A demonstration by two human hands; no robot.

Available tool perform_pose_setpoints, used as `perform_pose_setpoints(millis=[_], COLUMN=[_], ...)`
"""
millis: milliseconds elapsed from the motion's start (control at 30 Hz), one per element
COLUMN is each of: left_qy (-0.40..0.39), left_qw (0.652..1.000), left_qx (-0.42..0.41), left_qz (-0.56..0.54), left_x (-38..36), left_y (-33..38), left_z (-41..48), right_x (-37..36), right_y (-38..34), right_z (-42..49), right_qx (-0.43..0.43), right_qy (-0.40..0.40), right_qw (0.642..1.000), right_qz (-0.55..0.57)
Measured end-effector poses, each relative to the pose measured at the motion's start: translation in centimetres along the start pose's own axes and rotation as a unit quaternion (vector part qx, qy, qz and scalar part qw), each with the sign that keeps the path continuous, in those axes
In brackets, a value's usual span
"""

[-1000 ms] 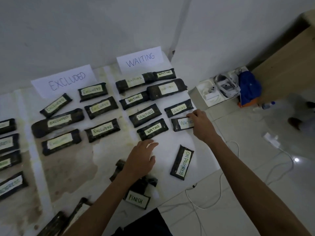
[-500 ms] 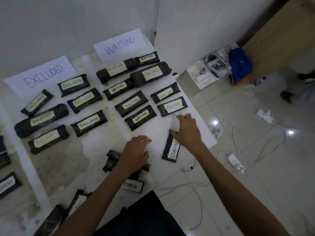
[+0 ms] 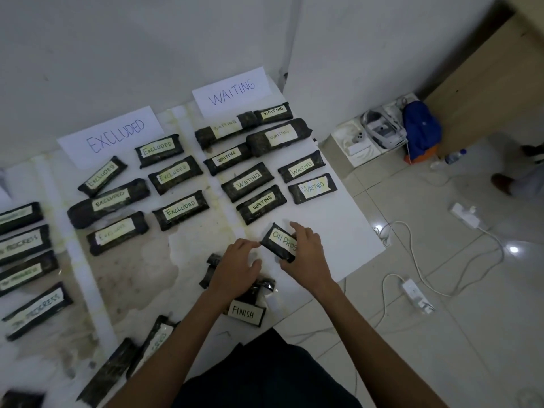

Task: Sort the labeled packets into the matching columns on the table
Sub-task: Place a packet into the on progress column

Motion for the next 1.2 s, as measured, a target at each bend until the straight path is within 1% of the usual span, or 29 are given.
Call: perform_pose_setpoints(millis=[100,233,367,433,567,633,700,900,1067,1200], left_qy=[0.034,0.056,0.071,0.089,0.113,0.125,0.143,0.204,0.231,0.237], left_qw=[0.995,0.979,0.954,0.949,0.963,0.975,0.984,0.973,0.963,0.960], left_qx=[0.040,0.093,0.140,0.149,0.121,0.097,0.079,0.100,0.126,0.135], left_qz=[-0.084,-0.170,-0.255,-0.265,-0.213,-0.156,-0.075,0.052,0.062,0.058], left_x=[1.1,1.9,2.6,3.3,5.5,7.0,8.6,13.6,16.7,18.6], left_y=[-0.3,-1.1,-1.7,-2.3,-3.7,-5.0,-6.8,-12.4,-16.4,-19.1], left_z=[-0.7,-1.3,-2.0,-2.5,-4.7,-6.4,-8.4,-14.7,-19.3,-22.2], right_x=[0.8,0.8,-0.2,-1.1,-3.0,-4.0,-5.2,-9.5,-13.0,-16.2], right_y=[-1.2,-2.7,-5.0,-6.4,-8.9,-10.4,-12.2,-19.1,-24.5,-28.1], right_z=[-0.3,-0.6,-1.0,-1.4,-1.7,-1.8,-1.9,-2.9,-4.7,-5.9], right_qx=[0.052,0.096,0.147,0.192,0.243,0.261,0.282,0.324,0.308,0.300], right_qy=[0.002,-0.029,-0.065,-0.073,-0.084,-0.094,-0.104,-0.145,-0.189,-0.212], right_qw=[0.998,0.994,0.987,0.979,0.966,0.960,0.953,0.934,0.932,0.930], right_qz=[0.028,0.035,0.024,0.001,-0.026,-0.032,-0.037,-0.039,0.011,0.011])
Point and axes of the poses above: each hand's wrist, its own z-axis towards the middle knuckle, its own x-axis out of the back of the hand, y = z × x, the point moved 6 cm from there along z, towards the middle knuckle, and after that the axes turned 1 degree about z, right-handed, at the moved point
